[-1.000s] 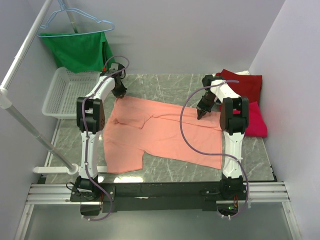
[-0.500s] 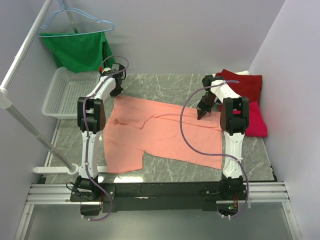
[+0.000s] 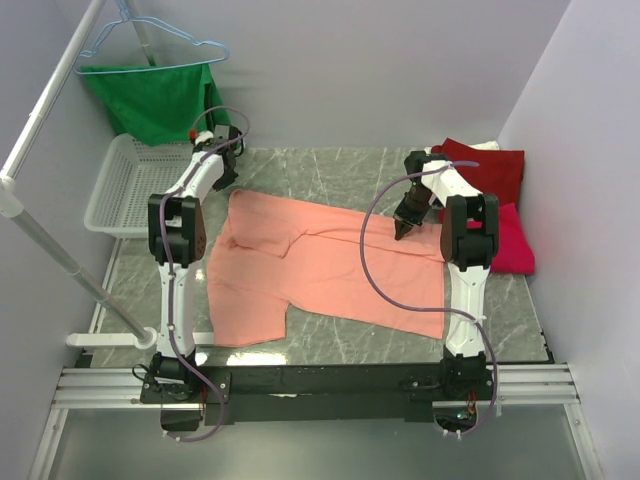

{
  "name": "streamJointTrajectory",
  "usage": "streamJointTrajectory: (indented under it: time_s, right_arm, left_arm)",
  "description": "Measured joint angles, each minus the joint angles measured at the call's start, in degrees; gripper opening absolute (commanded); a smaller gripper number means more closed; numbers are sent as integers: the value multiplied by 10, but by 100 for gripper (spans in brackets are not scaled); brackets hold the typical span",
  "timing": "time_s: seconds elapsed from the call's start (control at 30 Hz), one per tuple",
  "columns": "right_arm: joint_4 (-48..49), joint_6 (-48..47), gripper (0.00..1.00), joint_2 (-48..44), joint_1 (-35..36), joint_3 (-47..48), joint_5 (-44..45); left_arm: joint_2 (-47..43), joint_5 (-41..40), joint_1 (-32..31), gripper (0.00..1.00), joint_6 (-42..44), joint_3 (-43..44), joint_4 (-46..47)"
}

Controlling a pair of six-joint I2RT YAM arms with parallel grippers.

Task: Fold and stack the t-shirts
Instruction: Fold the tshirt

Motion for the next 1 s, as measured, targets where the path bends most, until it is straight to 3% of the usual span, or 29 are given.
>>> streamJointTrajectory:
  time_s: [0.13, 0.5, 1.0]
  right_arm:
    - [0, 0, 0, 0, 0, 0, 0]
    - [1, 2, 0, -1, 0, -2, 0]
    - [0, 12, 0, -1, 0, -2, 1]
  left_arm:
    - [-9, 37, -6, 32, 19, -12, 13]
    - [-9, 88, -21, 33, 31, -7, 10]
    - [30, 82, -33, 32, 61, 26, -13]
